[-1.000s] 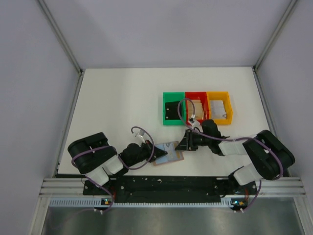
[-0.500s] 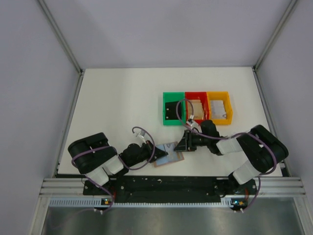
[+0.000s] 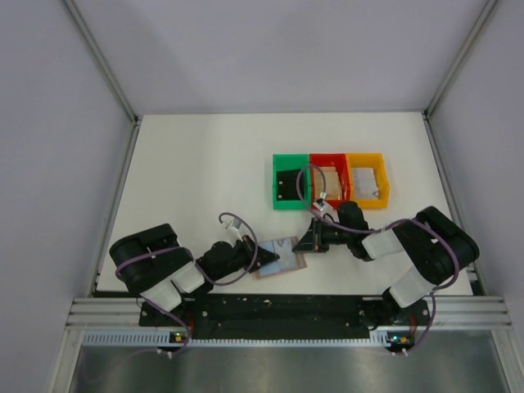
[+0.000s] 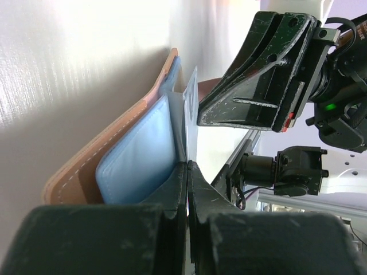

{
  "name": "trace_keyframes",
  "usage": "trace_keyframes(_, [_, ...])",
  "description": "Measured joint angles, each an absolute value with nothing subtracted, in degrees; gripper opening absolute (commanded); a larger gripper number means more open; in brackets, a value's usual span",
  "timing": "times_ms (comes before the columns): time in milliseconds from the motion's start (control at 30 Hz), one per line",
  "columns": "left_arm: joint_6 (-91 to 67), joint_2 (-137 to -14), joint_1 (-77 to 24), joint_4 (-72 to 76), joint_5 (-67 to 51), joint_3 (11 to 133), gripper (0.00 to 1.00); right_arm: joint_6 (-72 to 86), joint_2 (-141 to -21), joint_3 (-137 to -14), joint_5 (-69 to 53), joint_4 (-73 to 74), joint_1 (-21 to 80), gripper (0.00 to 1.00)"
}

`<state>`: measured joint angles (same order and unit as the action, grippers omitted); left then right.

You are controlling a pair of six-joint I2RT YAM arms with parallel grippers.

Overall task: Take the credit cards out of the card holder
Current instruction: Remove the credit card from the card holder.

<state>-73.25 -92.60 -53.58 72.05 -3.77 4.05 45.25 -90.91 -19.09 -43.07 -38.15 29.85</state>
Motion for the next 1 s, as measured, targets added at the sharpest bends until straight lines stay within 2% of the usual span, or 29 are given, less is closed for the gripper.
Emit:
trace_keyframes(333, [-74.35,-92.6,-53.69,72.14,-1.61,3.84,0.0,42.7,-88.14,-18.72,-41.5,-33.15,27.97,0.0])
trace_keyframes(400, [-74.67,-92.6,-53.69,72.14,-1.52,3.84,0.0,42.13,-87.59,-18.72,-41.43,-32.47,27.83,0.08])
trace_keyframes(467, [-74.78,-92.6,-53.69,72.14,-1.48,3.84,0.0,42.22,-87.39,-18.72,-41.89,-32.56,27.83,0.26])
trace_keyframes(567, [-74.74,-92.58,-53.69,72.12,-1.69,3.84,0.0,43.09,-87.37,-18.72,-43.33,-34.0,27.83,0.37])
trace_keyframes(767, [-73.63,-90.43,-53.69,72.05,-2.52,3.86,0.0,44.12,-87.37,-18.72,-44.91,-36.05,27.83,0.43])
trace_keyframes(1000, [-72.9,-87.85,-53.69,72.07,-3.42,4.4,0.0,45.15,-87.39,-18.72,-46.92,-38.72,27.83,0.42])
